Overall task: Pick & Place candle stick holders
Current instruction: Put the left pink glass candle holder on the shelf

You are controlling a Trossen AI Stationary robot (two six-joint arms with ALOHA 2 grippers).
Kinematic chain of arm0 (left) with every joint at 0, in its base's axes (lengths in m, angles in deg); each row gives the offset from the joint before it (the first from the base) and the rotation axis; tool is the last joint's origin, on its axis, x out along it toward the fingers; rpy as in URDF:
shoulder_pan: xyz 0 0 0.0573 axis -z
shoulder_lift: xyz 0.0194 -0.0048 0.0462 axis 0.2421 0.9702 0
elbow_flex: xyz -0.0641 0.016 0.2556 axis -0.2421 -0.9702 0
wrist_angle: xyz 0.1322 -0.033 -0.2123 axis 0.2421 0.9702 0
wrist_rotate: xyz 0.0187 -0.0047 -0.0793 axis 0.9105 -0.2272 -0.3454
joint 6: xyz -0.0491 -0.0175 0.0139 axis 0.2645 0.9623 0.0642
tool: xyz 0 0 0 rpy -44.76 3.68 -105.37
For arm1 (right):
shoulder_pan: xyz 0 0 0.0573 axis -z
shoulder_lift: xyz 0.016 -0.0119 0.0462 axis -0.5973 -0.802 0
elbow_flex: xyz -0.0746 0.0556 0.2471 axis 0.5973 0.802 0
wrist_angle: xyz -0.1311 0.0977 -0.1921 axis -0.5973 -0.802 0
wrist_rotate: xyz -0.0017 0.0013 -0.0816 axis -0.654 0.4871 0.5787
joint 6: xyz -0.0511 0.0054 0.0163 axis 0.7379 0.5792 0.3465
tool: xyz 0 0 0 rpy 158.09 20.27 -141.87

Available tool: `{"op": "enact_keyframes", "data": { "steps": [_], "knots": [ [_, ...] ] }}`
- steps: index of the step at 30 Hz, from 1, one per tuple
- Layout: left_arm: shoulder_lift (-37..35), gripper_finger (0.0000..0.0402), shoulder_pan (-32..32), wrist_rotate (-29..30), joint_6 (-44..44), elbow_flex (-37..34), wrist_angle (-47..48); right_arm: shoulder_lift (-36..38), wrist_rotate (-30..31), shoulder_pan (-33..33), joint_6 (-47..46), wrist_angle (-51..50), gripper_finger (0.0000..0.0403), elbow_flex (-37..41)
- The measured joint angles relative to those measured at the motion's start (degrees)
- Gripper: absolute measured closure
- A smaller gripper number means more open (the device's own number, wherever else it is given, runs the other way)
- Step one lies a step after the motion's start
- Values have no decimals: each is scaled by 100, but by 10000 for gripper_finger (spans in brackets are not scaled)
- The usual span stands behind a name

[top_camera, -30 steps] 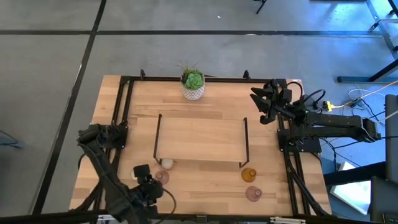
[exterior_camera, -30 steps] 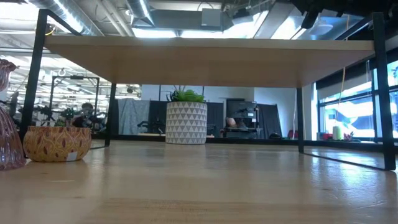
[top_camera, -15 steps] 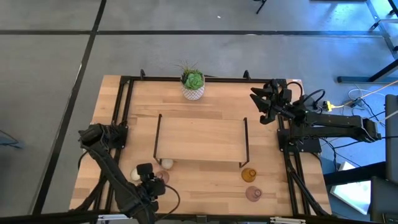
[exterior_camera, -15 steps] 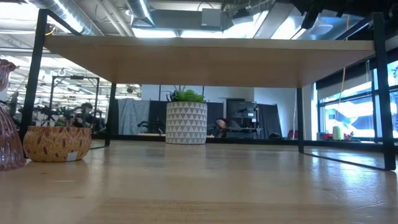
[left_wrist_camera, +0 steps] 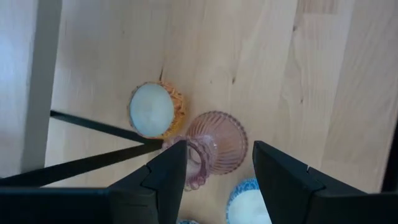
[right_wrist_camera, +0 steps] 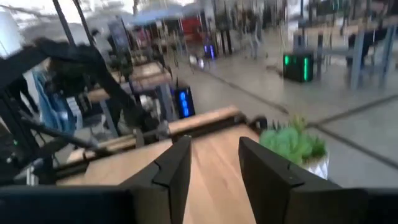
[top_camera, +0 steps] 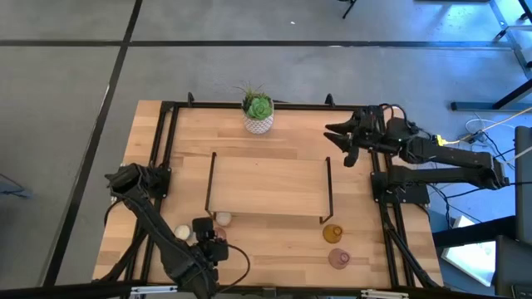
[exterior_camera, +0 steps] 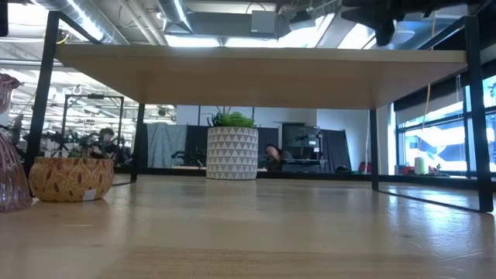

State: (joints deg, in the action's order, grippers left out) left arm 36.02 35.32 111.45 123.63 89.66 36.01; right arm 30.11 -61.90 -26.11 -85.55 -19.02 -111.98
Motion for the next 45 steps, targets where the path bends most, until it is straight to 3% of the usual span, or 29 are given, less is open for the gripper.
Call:
{"op": "enact_keyframes", "data": {
  "steps": [7, 17, 25, 30, 37, 45],
  "knots": [
    [0, 222, -35, -203, 4, -67, 6, -37, -2, -2, -133, -245, 265, -86],
    [11, 224, -80, -640, 237, -920, -86, -40, 12, -1, -133, -205, 265, -84],
    [0, 235, -98, -642, 24, -938, -452, -40, 178, -2, -133, -200, 265, -84],
    [-15, 274, -179, -633, -172, -931, -630, -40, 179, -2, -133, -203, 265, -82],
    [-41, 370, -235, -743, -443, -913, -724, -40, 181, 0, -134, -216, 265, -82],
    [8, 372, -398, -1037, -601, -674, -700, -42, 195, -1, -133, -214, 265, -80]
  ]
}}
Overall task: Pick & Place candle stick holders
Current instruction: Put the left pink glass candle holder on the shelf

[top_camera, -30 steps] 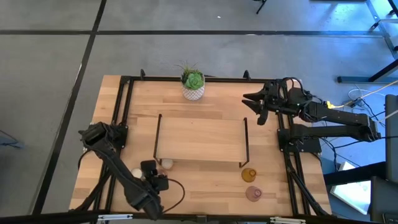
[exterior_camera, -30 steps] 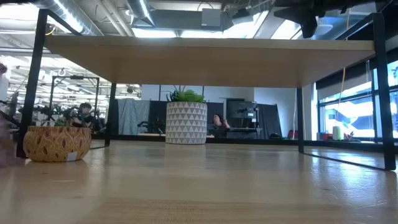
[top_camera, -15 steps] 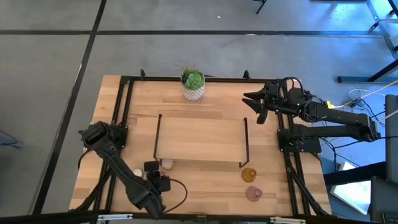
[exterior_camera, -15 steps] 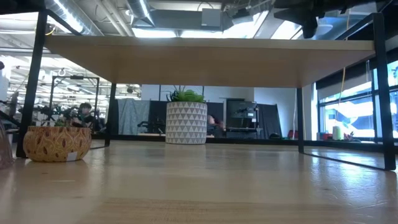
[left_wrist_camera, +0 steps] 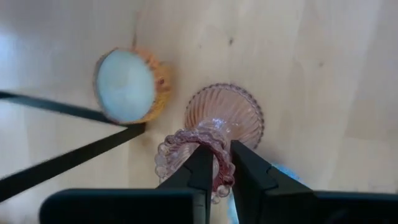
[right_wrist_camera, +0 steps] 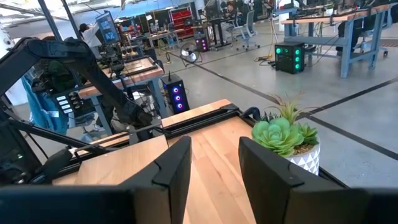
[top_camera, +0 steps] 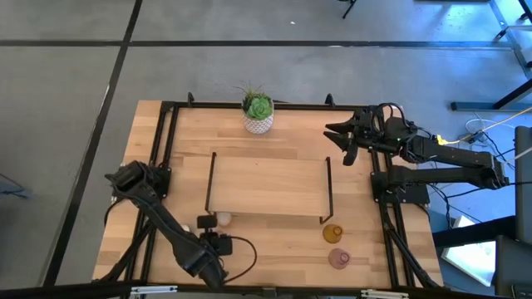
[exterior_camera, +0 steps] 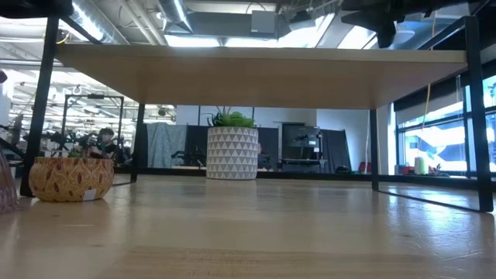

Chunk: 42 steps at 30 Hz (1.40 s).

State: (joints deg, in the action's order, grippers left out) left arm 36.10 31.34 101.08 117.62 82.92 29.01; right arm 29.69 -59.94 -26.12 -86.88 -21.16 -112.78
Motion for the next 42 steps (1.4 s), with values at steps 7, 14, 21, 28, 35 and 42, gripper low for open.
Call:
{"op": "enact_keyframes", "data": {
  "steps": [7, 14, 21, 28, 35, 42],
  "knots": [
    [21, 372, -69, -59, -307, 637, 119, 0, -1, 1, 0, 2, 265, 0],
    [14, 372, -275, 166, -838, 1359, 622, 0, -1, 1, 0, -2, 265, 0],
    [10, 373, -653, 814, -2184, 2468, 784, 0, -3, 0, 24, -33, 265, 2],
    [-3, 373, -1079, 1974, -3418, 3356, 1410, 0, -3, 1, 44, -43, 265, 2],
    [-3, 373, -1954, 1591, -4710, 3652, 1499, 0, -5, 0, 44, -46, 265, 2],
    [-4, 373, -2793, 496, -5038, 4367, 1919, 0, -5, -1, 44, -46, 265, 2]
  ]
}}
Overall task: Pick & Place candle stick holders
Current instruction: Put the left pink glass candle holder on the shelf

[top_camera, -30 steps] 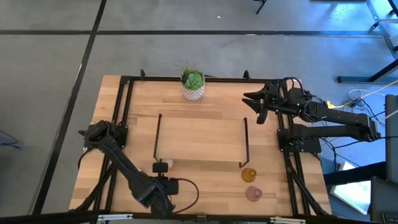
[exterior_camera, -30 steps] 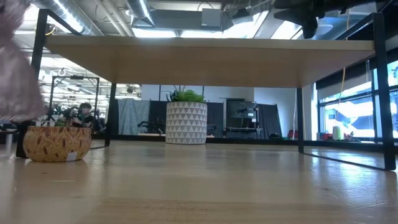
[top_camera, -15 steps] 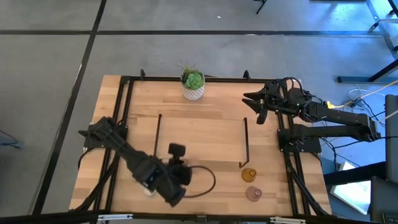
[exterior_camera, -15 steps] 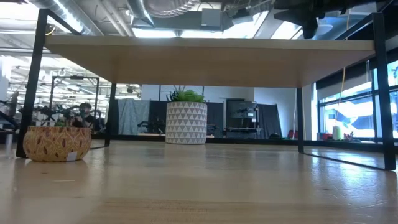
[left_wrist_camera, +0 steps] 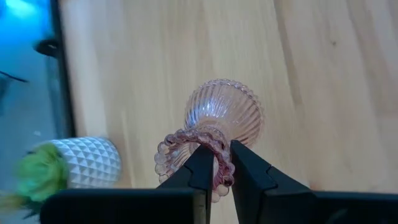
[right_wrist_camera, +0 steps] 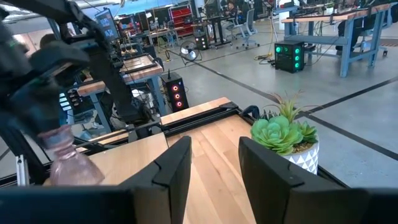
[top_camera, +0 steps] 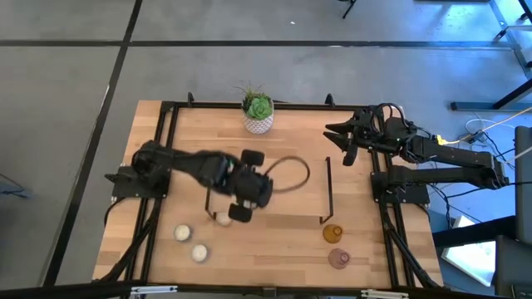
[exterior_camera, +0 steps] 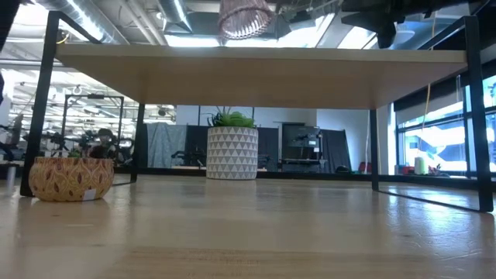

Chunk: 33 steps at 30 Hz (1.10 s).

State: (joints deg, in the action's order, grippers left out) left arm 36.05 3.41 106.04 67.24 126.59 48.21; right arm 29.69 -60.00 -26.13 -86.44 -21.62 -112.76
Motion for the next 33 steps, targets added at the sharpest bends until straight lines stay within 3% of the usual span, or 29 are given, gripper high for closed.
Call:
{"op": "enact_keyframes", "data": {
  "steps": [9, 20, 33],
  "knots": [
    [-8, 373, -625, -558, 46, 138, 272, -8, 0, 1, 0, 0, 265, 0],
    [-26, 373, -1059, -826, 343, -734, 268, -11, -11, 0, 0, -40, 265, 0],
    [-1445, 373, -1037, -699, 1192, -2060, 278, -11, -5, 0, 0, -51, 265, 0]
  ]
}}
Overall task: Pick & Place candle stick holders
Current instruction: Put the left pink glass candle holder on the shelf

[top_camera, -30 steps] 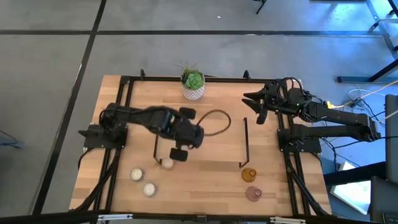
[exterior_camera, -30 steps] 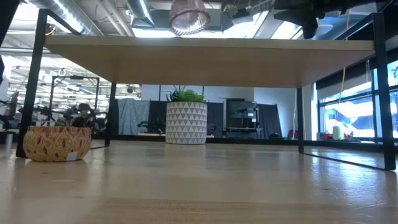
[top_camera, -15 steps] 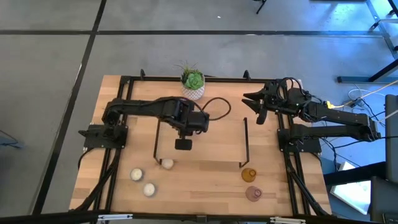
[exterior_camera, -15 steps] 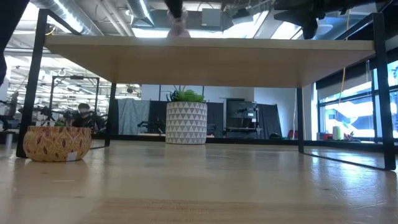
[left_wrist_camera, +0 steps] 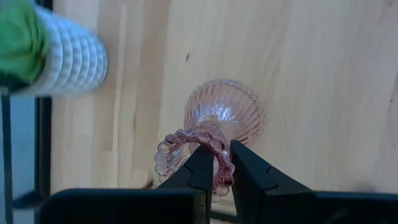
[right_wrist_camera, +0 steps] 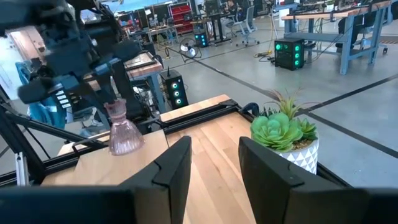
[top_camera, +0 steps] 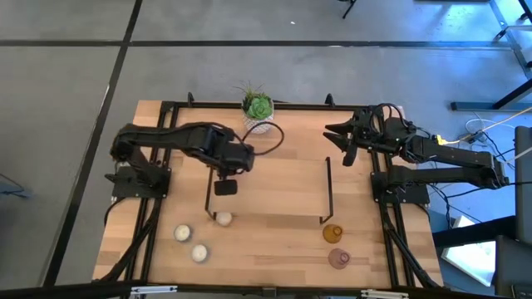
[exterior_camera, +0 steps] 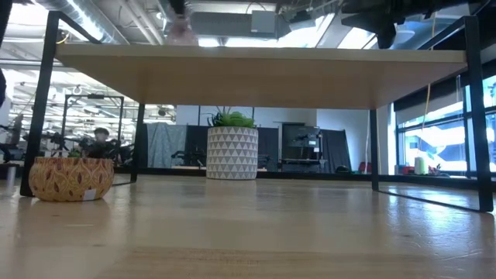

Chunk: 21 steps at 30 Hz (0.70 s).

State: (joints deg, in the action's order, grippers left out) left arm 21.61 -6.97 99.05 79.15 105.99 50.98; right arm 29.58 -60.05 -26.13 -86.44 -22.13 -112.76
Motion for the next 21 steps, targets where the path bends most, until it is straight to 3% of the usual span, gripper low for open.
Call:
{"op": "enact_keyframes", "data": {
  "steps": [7, 15, 21],
  "knots": [
    [-253, 373, 35, 96, 79, -728, -5, 0, 12, 0, 0, 102, 265, 0],
    [-231, 373, 19, 401, -80, -796, -19, 0, 59, 0, 1, 103, 265, 0],
    [-206, 373, -94, 254, -93, -796, -13, -14, 60, 0, 0, 97, 265, 0]
  ]
}}
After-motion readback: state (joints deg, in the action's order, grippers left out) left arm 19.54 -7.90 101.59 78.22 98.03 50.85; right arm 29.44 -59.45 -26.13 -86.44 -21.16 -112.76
